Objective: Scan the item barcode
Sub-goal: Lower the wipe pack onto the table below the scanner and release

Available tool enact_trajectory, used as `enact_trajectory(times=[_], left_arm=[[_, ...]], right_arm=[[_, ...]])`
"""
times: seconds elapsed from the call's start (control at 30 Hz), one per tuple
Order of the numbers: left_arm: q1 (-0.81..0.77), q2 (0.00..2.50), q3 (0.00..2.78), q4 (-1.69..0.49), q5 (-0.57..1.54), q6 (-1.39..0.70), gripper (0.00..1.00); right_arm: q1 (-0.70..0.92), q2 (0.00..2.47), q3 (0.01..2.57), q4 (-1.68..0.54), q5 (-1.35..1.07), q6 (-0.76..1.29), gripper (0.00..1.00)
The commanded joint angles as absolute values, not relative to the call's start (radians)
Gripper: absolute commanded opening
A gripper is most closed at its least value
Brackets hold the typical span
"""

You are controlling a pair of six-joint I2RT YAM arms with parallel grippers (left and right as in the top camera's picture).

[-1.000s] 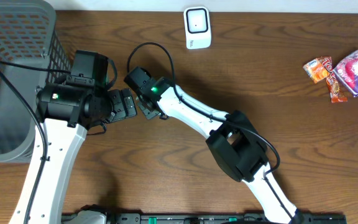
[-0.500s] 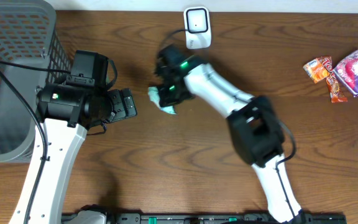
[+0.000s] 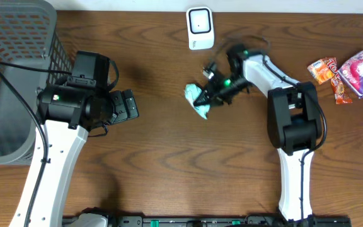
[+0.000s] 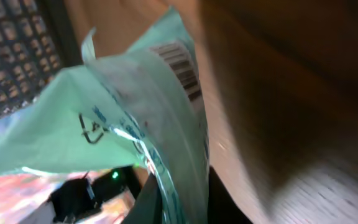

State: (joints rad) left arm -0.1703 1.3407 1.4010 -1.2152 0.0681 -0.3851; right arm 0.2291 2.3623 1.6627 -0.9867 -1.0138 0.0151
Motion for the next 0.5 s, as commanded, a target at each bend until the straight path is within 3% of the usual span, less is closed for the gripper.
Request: enact_trajectory(times=[0.0,0.1,0.17,0.47], left_arm=[[-0.167,1.345,1.402,-1.218,0.051,-0.375,0.98],[-0.167,1.345,1.402,-1.219,0.051,-0.376,0.98],[-0.167,1.345,1.402,-1.218,0.051,-0.375,0.98],[-0.167,1.345,1.402,-1.219,0.051,-0.375,0.98]], right_arm=[[0.185,2.349,1.557,-0.935,-1.200,-0.014,0.09],[0.133,2.349,1.514,-0.913,-1.146,-0.010,0.32],[0.097,2.346,1.528,-0.942,-1.050,-0.009,0.41],[0.008,2.266,1.781,-1.252,-0.628,0.004,0.47]])
